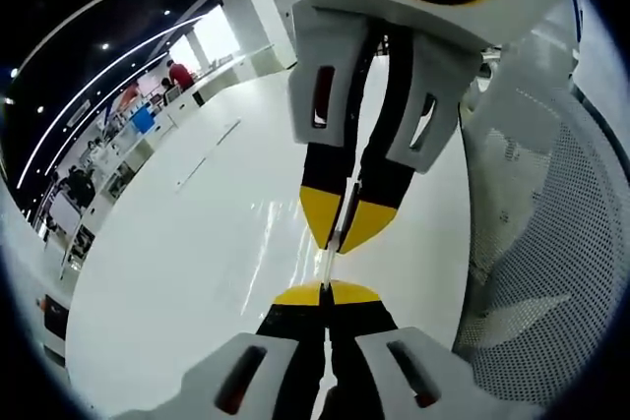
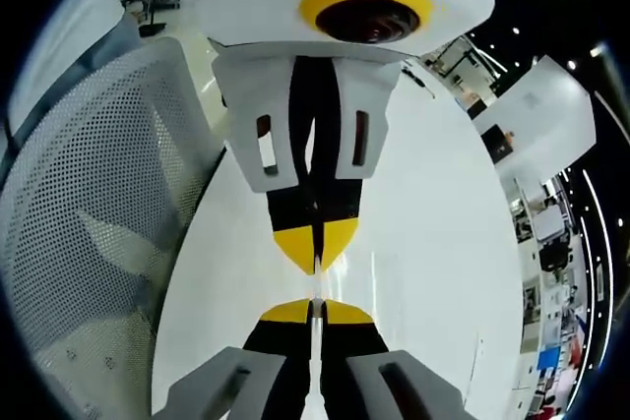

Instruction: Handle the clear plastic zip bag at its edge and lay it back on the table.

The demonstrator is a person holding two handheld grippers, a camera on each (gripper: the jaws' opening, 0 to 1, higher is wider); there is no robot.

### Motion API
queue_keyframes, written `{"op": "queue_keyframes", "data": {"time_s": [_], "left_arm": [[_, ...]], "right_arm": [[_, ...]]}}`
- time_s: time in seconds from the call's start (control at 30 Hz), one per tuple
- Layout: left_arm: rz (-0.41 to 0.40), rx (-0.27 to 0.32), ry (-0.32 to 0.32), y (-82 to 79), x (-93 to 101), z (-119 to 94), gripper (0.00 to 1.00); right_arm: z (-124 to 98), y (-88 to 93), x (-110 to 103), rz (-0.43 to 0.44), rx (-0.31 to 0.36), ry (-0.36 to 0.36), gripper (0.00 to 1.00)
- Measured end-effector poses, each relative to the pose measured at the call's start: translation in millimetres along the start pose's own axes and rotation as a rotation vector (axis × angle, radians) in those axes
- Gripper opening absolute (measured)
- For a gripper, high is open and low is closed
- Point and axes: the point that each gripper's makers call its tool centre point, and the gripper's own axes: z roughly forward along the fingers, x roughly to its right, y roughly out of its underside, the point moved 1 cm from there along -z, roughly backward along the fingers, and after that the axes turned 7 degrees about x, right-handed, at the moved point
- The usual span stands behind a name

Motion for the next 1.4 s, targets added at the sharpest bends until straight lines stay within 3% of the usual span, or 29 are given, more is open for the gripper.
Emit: {"op": "queue_keyframes", "data": {"time_s": [1.4], "left_arm": [[-0.007,-0.003,-0.001,2.2,0.4,-2.1,0.00]], "right_arm": [[-0.2,2.0,-0.7,0.002,-0.004,0.002,0.00]]}}
